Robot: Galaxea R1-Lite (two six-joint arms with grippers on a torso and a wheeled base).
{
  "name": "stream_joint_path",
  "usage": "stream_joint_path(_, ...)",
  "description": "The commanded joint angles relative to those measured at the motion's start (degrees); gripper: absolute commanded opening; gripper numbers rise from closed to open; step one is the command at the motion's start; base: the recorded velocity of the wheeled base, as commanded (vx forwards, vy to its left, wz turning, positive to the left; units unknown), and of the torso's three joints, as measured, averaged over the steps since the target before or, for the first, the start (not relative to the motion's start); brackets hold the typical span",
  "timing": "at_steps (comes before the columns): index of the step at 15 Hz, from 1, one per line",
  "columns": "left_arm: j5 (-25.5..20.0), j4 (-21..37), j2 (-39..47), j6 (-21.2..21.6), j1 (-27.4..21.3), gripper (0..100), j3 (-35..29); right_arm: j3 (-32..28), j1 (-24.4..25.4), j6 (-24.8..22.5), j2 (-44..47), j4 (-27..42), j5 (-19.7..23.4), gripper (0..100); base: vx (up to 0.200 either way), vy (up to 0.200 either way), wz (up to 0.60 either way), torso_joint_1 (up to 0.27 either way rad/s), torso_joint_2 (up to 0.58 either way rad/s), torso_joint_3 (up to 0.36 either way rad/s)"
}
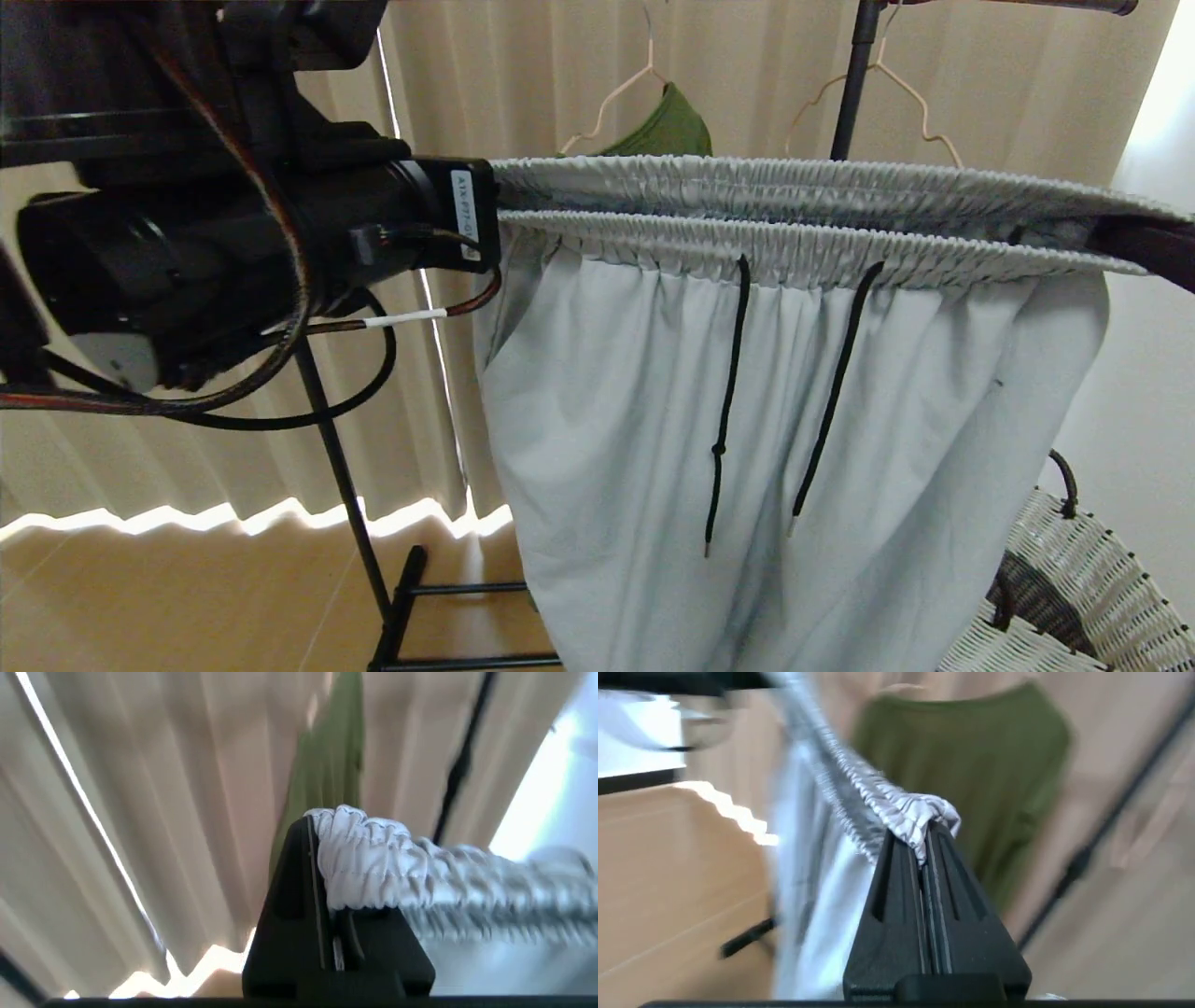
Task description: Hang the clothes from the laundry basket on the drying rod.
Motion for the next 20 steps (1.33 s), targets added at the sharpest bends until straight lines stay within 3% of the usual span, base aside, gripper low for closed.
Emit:
stream_joint_path(1,-6.23,5.16,-8.09,0.06,-0.03,0,2.83,-1.48,-3.92,0.16,7.29,-4.76,-0.01,0,0.000,0.000,0.00,0.000,0.00,0.000)
stream_joint_path(3,-11.24,8.58,-11.69,0.15,-0.03,0,3.97,-2.53,-4.36,0.95,11.86,-10.12,-0.01,0,0.000,0.000,0.00,0.000,0.00,0.000)
stream_joint_path(6,-16.07,9.20,-15.12,1.20,-0.03,0,7.05,-5.08,-4.36,2.01,17.93,-16.45,-0.01,0,0.000,0.000,0.00,0.000,0.00,0.000)
stream_joint_path(11,-26.97,8.67,-22.07,8.06,-0.21,0,14.08,-7.81,-4.45,3.85,23.64,-20.76,-0.01,0,0.000,0.000,0.00,0.000,0.00,0.000)
stream_joint_path(18,-26.44,4.80,-21.27,8.68,0.06,0,14.52,-7.19,-4.45,3.76,21.35,-20.76,-0.19,0,0.000,0.000,0.00,0.000,0.00,0.000)
stream_joint_path(20,-20.12,3.49,-17.93,8.32,0.06,0,11.27,-6.93,-4.36,3.68,18.72,-20.40,-0.19,0,0.000,0.000,0.00,0.000,0.00,0.000)
